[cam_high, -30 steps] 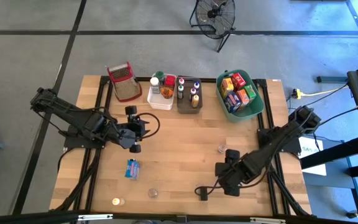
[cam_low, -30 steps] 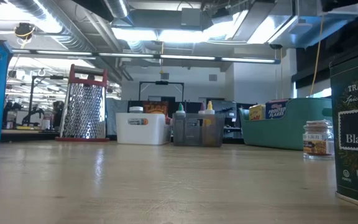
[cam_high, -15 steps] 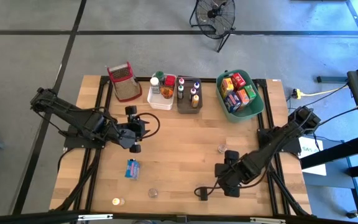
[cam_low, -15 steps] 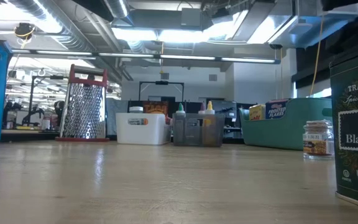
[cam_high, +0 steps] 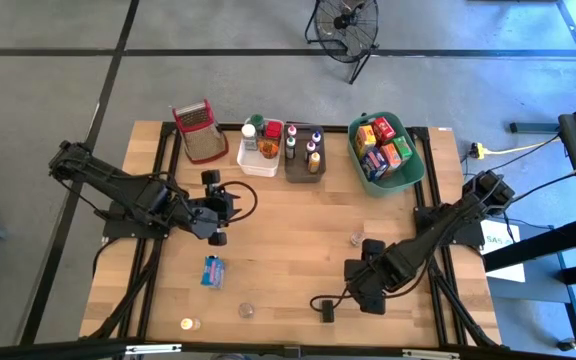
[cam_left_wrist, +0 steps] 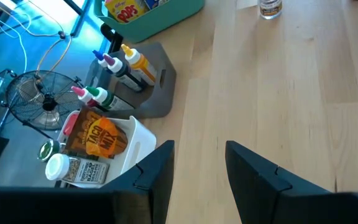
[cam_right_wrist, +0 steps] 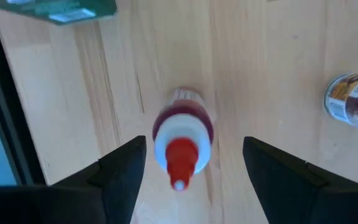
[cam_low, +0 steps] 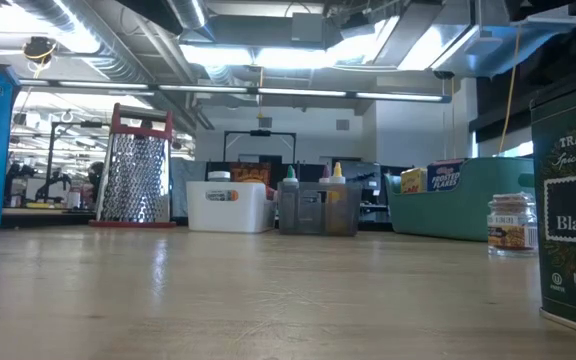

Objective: Pick & Place Kitchen Items
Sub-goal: Put the red food coloring bottle into the black bin

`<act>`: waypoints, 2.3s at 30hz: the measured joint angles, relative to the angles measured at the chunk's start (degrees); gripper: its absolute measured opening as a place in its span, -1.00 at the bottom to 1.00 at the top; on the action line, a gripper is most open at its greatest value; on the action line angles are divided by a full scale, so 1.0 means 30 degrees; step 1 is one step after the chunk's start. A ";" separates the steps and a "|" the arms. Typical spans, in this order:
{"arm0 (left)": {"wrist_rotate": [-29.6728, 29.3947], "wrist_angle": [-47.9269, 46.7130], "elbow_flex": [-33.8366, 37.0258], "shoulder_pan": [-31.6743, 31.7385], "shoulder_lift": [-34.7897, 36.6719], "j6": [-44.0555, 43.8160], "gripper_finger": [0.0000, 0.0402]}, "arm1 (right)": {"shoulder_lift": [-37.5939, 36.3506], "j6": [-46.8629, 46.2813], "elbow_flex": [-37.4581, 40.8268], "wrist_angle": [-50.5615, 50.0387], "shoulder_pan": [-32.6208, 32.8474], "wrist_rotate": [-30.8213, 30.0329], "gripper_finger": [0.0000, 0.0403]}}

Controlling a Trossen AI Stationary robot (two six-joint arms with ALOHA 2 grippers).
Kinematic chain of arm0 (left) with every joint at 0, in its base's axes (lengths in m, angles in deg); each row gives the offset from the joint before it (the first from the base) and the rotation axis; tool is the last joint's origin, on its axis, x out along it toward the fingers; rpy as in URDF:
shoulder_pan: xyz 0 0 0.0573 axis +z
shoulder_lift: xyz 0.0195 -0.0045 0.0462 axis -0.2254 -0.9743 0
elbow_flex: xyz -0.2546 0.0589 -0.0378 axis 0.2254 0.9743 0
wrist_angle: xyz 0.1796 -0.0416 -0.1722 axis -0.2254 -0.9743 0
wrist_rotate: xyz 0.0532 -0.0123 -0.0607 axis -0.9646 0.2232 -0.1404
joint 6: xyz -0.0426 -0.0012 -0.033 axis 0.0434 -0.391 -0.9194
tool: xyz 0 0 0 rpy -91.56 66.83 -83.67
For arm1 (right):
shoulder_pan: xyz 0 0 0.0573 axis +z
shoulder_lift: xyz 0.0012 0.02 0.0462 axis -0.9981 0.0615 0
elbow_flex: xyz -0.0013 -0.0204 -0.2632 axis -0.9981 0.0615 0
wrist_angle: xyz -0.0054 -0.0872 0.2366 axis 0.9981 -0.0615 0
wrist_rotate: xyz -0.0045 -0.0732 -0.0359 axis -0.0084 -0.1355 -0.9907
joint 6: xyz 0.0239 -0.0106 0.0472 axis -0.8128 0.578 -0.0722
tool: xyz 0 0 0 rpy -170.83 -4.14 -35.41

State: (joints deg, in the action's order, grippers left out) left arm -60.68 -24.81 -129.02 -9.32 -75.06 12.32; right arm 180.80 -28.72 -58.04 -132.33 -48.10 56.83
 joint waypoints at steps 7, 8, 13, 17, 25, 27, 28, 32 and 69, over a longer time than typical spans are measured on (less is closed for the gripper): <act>0.0000 0.0000 0.0000 0.0002 0.0000 -0.0007 -0.31 | 0.0000 -0.0014 -0.0168 0.0187 -0.0076 0.0066 0.34; 0.0000 0.0000 0.0000 0.0006 0.0000 -0.0007 -0.31 | 0.0000 -0.0022 -0.0168 0.0382 -0.0069 0.0071 0.34; 0.0074 0.0000 0.0000 -0.0017 0.0000 -0.0044 -0.31 | 0.0000 -0.0007 -0.0174 0.1251 -0.0061 -0.0073 0.34; 0.0539 0.0000 0.0000 -0.0015 0.0000 -0.0058 -0.31 | -0.0013 -0.0028 -0.0009 0.1013 -0.0054 -0.0080 0.34; 0.0699 0.0000 0.0000 -0.0015 0.0000 -0.0060 -0.31 | -0.0029 -0.0066 0.0990 0.2075 -0.0054 -0.0087 0.34; 0.0699 0.0000 0.0000 -0.0015 0.0000 -0.0058 -0.31 | -0.0029 -0.0073 0.1334 0.2274 -0.0047 -0.0082 0.34; 0.0699 0.0000 0.0000 -0.0015 0.0000 -0.0058 -0.31 | -0.0029 -0.0073 0.1463 0.2280 -0.0050 -0.0084 0.34; 0.0698 0.0000 0.0000 -0.0015 0.0000 -0.0060 -0.31 | -0.0029 -0.0073 0.1638 0.2361 -0.0054 -0.0087 0.34; 0.0350 -0.0309 0.0000 -0.0015 -0.0007 -0.0951 -0.31 | 0.0865 0.0483 0.1631 0.1995 -0.1197 0.0333 -0.32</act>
State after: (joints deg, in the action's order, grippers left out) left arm -59.63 -25.74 -129.02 -9.36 -75.08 9.47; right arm 183.40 -27.27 -53.15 -126.35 -51.69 57.83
